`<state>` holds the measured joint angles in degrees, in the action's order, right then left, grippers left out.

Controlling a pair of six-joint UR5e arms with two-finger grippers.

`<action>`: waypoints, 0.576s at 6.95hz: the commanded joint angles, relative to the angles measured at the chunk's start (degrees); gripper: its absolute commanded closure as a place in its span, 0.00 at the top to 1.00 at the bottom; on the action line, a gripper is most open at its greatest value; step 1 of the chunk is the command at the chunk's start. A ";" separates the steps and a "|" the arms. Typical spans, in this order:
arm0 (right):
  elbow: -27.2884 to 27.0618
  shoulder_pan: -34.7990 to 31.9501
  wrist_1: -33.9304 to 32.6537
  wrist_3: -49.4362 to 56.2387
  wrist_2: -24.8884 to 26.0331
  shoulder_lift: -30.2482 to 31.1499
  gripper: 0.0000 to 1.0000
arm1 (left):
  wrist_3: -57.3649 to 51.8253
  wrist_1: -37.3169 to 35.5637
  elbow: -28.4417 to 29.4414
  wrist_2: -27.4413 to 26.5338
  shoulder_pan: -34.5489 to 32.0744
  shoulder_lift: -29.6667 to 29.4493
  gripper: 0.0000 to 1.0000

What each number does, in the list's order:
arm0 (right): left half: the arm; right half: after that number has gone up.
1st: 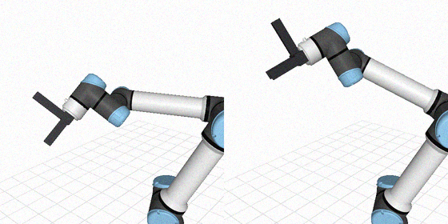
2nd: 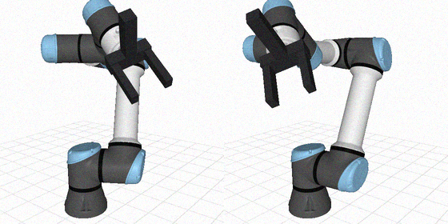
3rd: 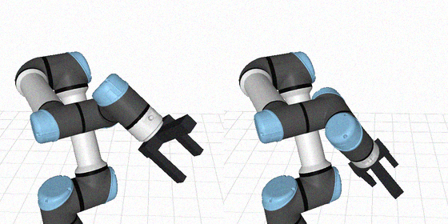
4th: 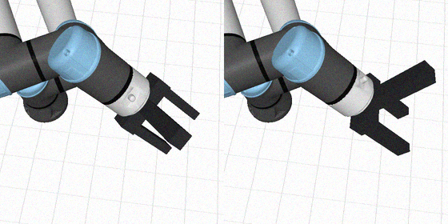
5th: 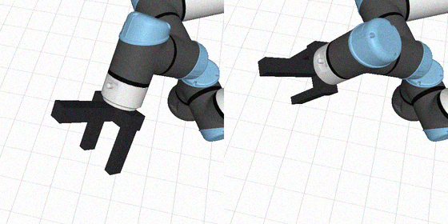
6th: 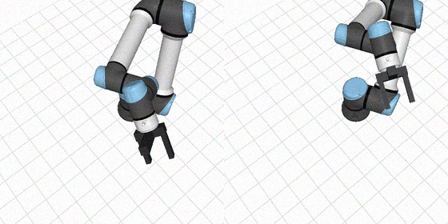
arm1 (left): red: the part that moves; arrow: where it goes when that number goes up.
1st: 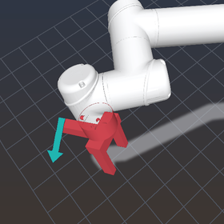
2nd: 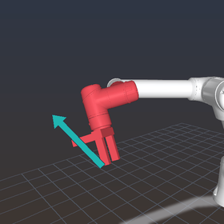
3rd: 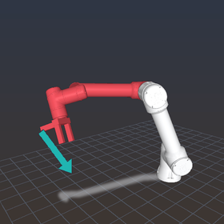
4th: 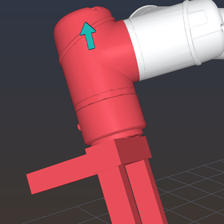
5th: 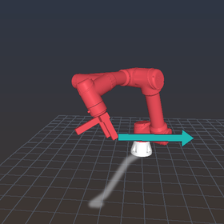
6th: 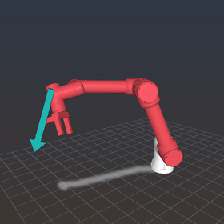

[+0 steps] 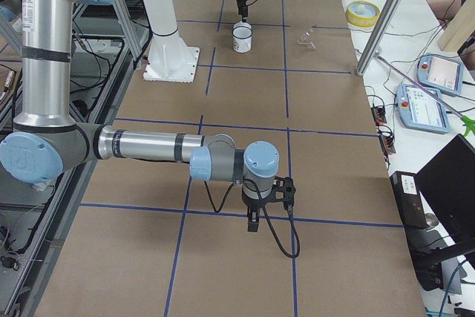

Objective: Place funnel on cup
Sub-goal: 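Open the left gripper and release the lid on the table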

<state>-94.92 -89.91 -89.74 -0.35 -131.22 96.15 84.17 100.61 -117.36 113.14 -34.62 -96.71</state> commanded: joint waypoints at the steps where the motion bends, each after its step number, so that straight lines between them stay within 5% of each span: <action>1: 0.00 0.00 0.00 0.00 0.00 0.00 1.00 | 0.63 -7.08 1.39 -0.11 -5.70 -9.05 1.00; 2: 0.00 0.00 0.00 0.00 0.00 0.00 1.00 | 8.91 -5.44 9.35 -0.46 -7.64 -15.29 1.00; 4: 0.00 0.00 0.00 0.00 0.00 0.00 1.00 | 22.98 15.47 19.15 -3.16 -9.67 -16.76 1.00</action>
<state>-94.90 -89.91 -89.74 -0.35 -131.22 96.15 98.63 105.01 -103.53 111.95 -43.04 -112.14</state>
